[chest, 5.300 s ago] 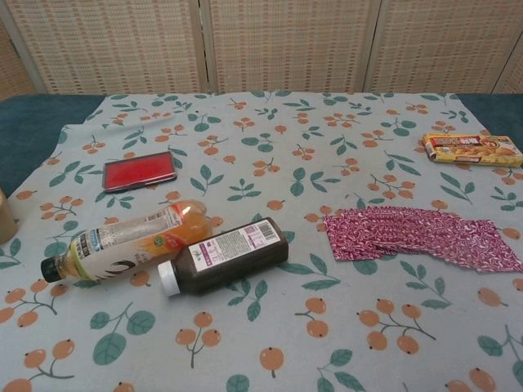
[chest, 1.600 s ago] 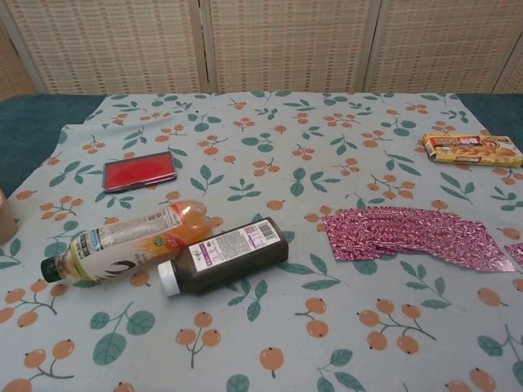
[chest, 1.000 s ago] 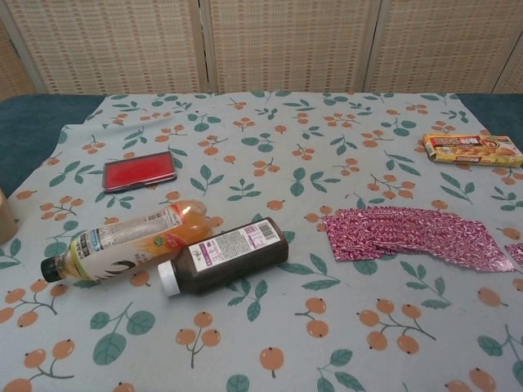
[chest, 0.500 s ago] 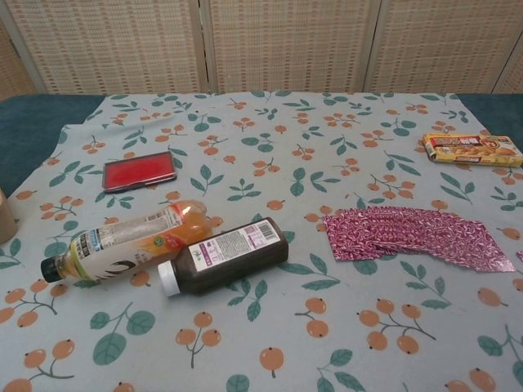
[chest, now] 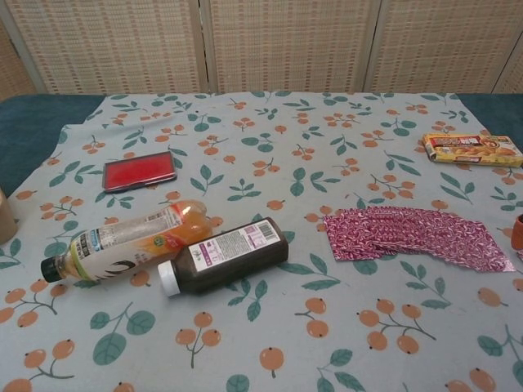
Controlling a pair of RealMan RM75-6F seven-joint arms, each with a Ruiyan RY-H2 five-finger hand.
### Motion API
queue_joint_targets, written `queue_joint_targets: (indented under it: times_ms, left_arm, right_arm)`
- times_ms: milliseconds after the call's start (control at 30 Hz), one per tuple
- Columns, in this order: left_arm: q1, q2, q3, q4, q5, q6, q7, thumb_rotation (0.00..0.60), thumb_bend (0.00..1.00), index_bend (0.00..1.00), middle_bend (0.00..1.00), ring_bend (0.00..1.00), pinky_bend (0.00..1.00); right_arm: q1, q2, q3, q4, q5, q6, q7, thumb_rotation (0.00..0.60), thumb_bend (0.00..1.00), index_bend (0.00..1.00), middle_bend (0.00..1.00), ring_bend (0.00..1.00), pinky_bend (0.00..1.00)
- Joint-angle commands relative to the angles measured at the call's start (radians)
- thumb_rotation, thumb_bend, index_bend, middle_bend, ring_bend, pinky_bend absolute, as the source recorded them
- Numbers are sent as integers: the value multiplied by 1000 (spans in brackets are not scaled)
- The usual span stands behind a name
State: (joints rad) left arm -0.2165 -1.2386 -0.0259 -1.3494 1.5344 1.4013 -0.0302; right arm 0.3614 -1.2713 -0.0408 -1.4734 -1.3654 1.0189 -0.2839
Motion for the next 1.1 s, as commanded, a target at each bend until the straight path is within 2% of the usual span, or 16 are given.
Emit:
queue_joint_targets:
  times_ms: [33,300,533,1100]
  left_arm:
    - [0,0,0,1,-1,0,-2,600,364,48,57,58,324]
    - [1,1,-2,4,-2,2,-8,600,366,48,57,58,324]
    - [2,2,-3,2,-1,6,-10,600,365,48,58,58,324]
    - [2,0,-2,4,0,7,-8,600,366,48,58,57,324]
  right_arm:
    - [21,-34,9,49,-51,1,67,600,1000,350,802,740,873]
    - [52,-69,16,87,-69,-29,94,600,1000,349,802,740,873]
    - [66,-88,20,109,-33,-74,75,600,1000,349,802,740,873]
    - [60,-85,39,155,71,-105,37,600,1000,360,802,740,873]
